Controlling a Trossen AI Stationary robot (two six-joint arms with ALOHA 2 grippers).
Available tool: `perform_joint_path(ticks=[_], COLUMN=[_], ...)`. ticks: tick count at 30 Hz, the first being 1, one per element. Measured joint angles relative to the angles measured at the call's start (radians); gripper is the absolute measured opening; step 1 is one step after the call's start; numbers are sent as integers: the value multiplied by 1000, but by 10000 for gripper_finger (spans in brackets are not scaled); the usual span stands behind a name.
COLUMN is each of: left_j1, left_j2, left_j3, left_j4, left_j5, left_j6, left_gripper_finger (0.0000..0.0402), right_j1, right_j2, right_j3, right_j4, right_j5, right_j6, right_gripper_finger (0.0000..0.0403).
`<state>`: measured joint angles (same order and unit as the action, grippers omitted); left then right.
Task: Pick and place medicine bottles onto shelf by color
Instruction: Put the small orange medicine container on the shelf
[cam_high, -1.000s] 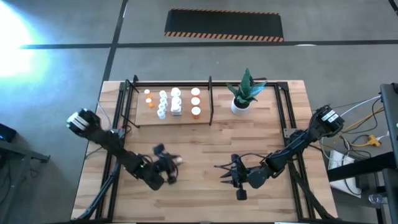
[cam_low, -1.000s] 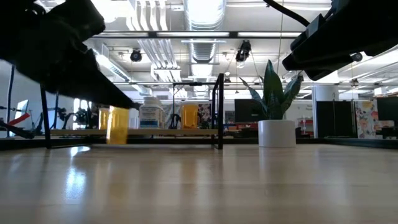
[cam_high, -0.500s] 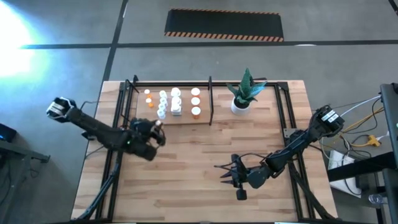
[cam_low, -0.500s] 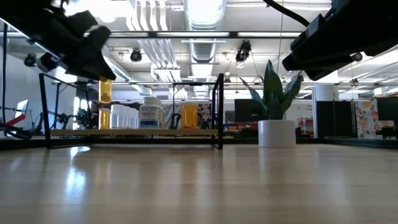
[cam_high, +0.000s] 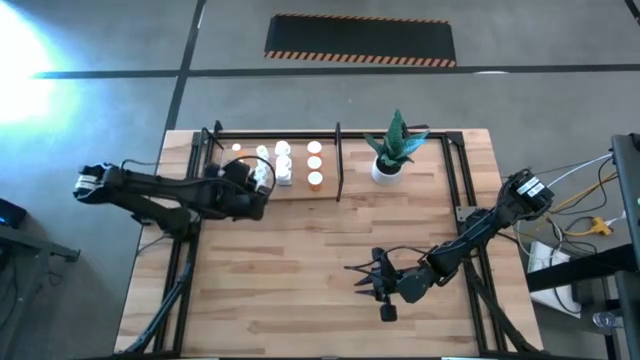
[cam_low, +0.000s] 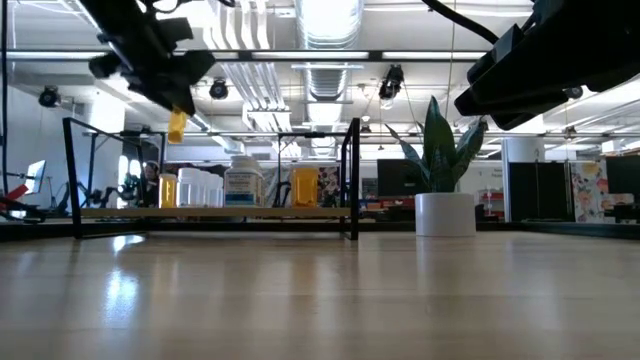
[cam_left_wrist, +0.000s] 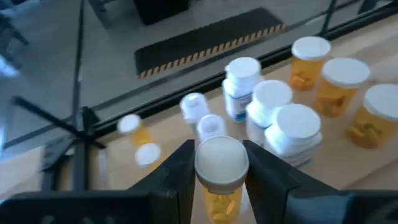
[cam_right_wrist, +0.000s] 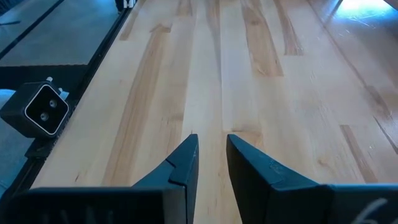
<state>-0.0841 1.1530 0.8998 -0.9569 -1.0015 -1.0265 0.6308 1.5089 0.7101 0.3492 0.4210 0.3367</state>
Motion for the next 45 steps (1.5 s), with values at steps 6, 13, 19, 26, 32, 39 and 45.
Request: perform_joint_path(ticks=[6,13,19,26,32,39,45], left_j1=[-8,-33,-32,15,93,166,183], left_j2=[66,167,219,242,239,239,239], left_j3=[104,-10,-91,-125,-125,-126,-155], left_j4=[-347,-386,-387,-328,-212,-102,-1], left_j5=[107,108,6,-75,-84,-73,-56], left_j6=[-254,-587,-817,-883,-719,-566,-509], left_gripper_finger=[94,94,97,106,107,108,109], right_j1=[0,0,0,0,0,0,0], right_j2=[0,0,0,0,0,0,0], right_j3=[0,0,0,0,0,0,0], right_j4=[0,2,4,8,8,8,8], right_j5=[0,0,0,0,0,0,0], right_j6=[-15,-60,-60,-60,-59,-58,-57], right_gripper_finger=[69,67,75,68,64,64,67])
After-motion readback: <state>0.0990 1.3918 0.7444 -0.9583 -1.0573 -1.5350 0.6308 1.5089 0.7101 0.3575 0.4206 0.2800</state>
